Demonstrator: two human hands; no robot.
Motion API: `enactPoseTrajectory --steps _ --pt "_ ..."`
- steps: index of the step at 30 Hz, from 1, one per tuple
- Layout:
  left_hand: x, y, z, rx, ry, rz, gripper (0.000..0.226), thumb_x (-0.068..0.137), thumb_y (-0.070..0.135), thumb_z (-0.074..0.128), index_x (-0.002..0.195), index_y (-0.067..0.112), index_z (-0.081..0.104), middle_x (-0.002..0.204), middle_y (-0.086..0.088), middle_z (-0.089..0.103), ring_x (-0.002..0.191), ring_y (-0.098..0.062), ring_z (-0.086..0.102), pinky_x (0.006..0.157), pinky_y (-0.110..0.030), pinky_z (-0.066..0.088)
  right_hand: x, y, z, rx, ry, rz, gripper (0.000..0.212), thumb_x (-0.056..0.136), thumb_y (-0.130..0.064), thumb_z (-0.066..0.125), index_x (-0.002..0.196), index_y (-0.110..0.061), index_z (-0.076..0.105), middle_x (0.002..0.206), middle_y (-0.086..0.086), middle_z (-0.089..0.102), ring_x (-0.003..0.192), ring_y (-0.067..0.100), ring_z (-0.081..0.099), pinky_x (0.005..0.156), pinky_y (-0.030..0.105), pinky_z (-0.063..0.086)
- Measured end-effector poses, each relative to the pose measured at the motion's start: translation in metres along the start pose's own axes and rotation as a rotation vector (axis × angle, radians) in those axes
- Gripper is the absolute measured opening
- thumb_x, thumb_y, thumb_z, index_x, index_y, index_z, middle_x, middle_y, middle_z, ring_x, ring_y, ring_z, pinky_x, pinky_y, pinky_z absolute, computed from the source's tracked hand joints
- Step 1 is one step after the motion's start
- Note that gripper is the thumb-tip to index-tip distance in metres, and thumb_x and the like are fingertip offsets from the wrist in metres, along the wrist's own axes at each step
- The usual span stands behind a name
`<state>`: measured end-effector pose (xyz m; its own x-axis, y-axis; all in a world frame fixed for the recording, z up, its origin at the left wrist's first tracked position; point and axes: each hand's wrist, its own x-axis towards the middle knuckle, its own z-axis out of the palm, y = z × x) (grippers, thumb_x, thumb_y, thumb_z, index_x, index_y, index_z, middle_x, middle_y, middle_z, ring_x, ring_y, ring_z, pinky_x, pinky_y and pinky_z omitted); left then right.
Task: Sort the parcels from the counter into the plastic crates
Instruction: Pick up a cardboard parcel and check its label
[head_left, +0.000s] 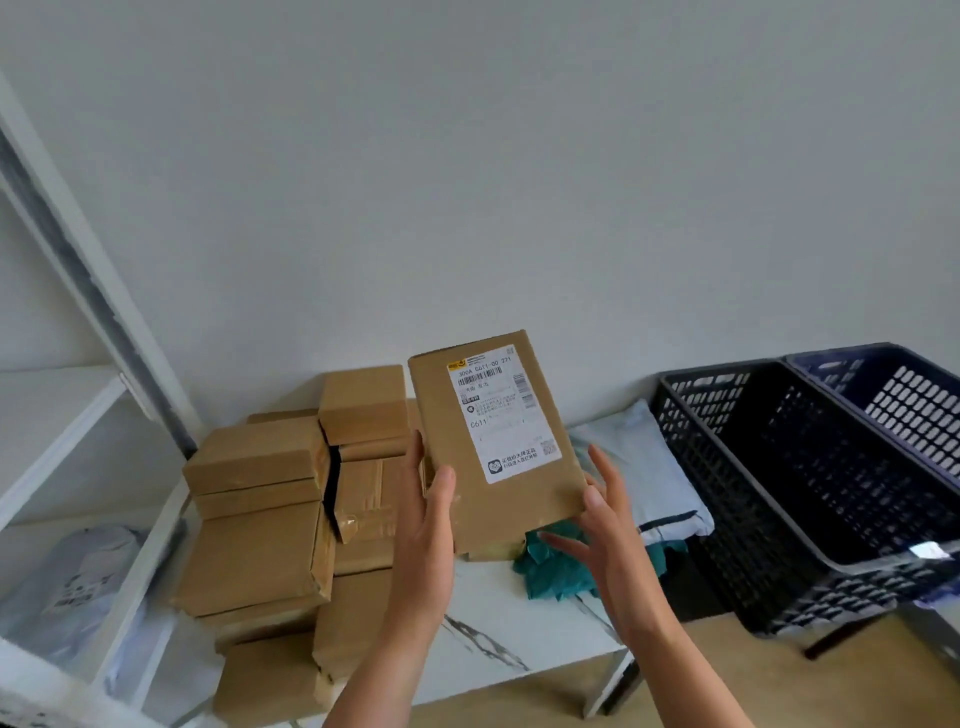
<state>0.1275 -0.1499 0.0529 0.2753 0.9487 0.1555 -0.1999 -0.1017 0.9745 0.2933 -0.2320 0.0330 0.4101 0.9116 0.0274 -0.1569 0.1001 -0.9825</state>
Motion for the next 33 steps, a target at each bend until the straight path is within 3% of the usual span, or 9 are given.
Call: enactPoseTrajectory --steps 2,4,10,13,18,21,25,29,33 --pt "-0.009 -0.014 0.01 -0.011 -0.045 -0.068 0.069 0.095 0.058 0.054 0.159 0.048 0.03 0.148 0.017 0.058 0.132 -0.006 0.06 0.111 -0.046 0.052 -0.016 0.012 -0.008 0.016 0.075 0.046 0.082 0.078 -0.07 0.07 0.151 -0.054 0.037 0.145 -0.011 0.061 0.126 0.023 0.066 0.104 0.05 0.055" --pt "-0.024 -0.028 0.028 -0.03 -0.125 -0.147 0.079 0.089 0.055 0.066 0.156 0.059 0.024 0.152 0.017 0.054 0.133 -0.009 0.061 0.112 -0.054 0.049 -0.033 0.021 -0.021 0.011 0.196 0.086 0.08 0.074 -0.066 0.075 0.145 -0.046 0.045 0.138 -0.006 0.065 0.119 0.021 0.07 0.097 0.044 0.059" --pt "-0.068 -0.066 0.095 -0.044 -0.249 -0.396 0.096 0.068 0.063 0.083 0.138 0.081 0.02 0.143 0.015 0.062 0.127 -0.008 0.065 0.108 -0.049 0.054 -0.08 0.019 -0.099 0.059 0.426 0.139 0.056 0.086 -0.048 0.08 0.136 -0.035 0.056 0.128 0.003 0.071 0.107 0.021 0.074 0.086 0.042 0.061" --pt "-0.084 -0.077 0.131 -0.047 -0.281 -0.471 0.096 0.068 0.073 0.083 0.146 0.071 0.028 0.143 0.011 0.063 0.122 -0.011 0.069 0.103 -0.052 0.057 -0.102 0.014 -0.141 0.027 0.47 0.14 0.058 0.084 -0.051 0.082 0.134 -0.034 0.058 0.128 0.0 0.071 0.108 0.021 0.074 0.087 0.043 0.062" --pt "-0.104 -0.084 0.212 -0.045 -0.333 -0.527 0.083 0.077 0.058 0.072 0.15 0.058 0.033 0.131 0.012 0.071 0.109 -0.002 0.072 0.098 -0.05 0.061 -0.131 0.001 -0.211 -0.008 0.569 0.12 0.065 0.075 -0.058 0.076 0.133 -0.034 0.057 0.128 -0.009 0.07 0.106 0.015 0.075 0.086 0.041 0.062" --pt "-0.112 -0.09 0.266 -0.059 -0.384 -0.522 0.076 0.084 0.05 0.071 0.152 0.053 0.037 0.123 0.012 0.074 0.111 -0.008 0.072 0.088 -0.044 0.064 -0.14 -0.01 -0.257 -0.022 0.62 0.101 0.07 0.07 -0.064 0.076 0.131 -0.037 0.056 0.126 -0.013 0.07 0.105 0.015 0.075 0.09 0.045 0.063" --pt "-0.123 -0.1 0.334 -0.04 -0.466 -0.492 0.076 0.083 0.062 0.075 0.15 0.056 0.038 0.131 0.011 0.072 0.127 -0.018 0.066 0.109 -0.058 0.051 -0.152 -0.026 -0.323 -0.062 0.67 0.063 0.064 0.077 -0.058 0.076 0.133 -0.039 0.054 0.127 -0.013 0.069 0.105 0.015 0.074 0.093 0.046 0.062" --pt "-0.133 -0.105 0.387 -0.039 -0.548 -0.457 0.074 0.084 0.063 0.07 0.151 0.055 0.038 0.136 0.009 0.069 0.131 -0.022 0.063 0.11 -0.061 0.048 -0.162 -0.039 -0.372 -0.075 0.73 0.036 0.061 0.081 -0.056 0.075 0.135 -0.04 0.052 0.126 -0.017 0.068 0.109 0.013 0.072 0.095 0.048 0.061" --pt "-0.129 -0.109 0.424 -0.032 -0.596 -0.438 0.075 0.087 0.057 0.069 0.154 0.048 0.036 0.133 0.012 0.07 0.129 -0.014 0.064 0.106 -0.051 0.053 -0.16 -0.043 -0.406 -0.063 0.765 0.038 0.068 0.074 -0.066 0.075 0.134 -0.044 0.051 0.129 -0.019 0.067 0.111 0.012 0.071 0.095 0.049 0.061"
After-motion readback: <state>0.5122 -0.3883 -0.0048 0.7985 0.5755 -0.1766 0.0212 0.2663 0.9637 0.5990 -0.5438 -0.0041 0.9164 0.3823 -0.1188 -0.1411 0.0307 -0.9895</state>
